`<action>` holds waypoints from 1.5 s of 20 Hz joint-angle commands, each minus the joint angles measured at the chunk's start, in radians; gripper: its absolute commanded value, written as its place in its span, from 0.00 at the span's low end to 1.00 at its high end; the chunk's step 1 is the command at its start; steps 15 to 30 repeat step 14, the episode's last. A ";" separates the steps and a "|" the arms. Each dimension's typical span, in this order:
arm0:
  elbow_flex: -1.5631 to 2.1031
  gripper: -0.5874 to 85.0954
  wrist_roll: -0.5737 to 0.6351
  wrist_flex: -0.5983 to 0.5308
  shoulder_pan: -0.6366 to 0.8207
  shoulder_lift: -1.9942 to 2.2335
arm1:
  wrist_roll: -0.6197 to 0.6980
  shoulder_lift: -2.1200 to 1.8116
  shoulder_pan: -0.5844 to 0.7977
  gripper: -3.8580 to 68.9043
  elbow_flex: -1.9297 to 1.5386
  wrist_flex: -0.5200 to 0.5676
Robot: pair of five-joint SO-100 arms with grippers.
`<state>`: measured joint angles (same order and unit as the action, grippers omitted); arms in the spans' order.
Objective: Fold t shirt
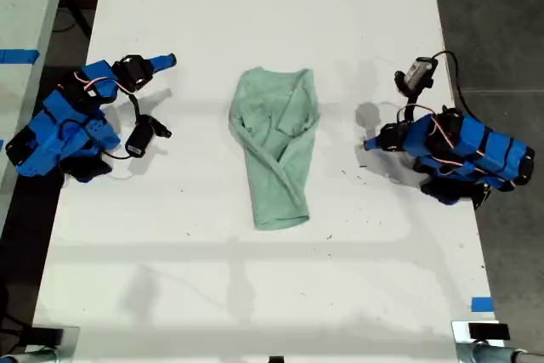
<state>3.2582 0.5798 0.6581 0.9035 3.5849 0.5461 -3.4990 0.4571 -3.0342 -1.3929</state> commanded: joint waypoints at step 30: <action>0.043 0.00 -0.038 0.006 0.012 0.014 | 0.003 -0.011 -0.006 0.07 -0.035 0.003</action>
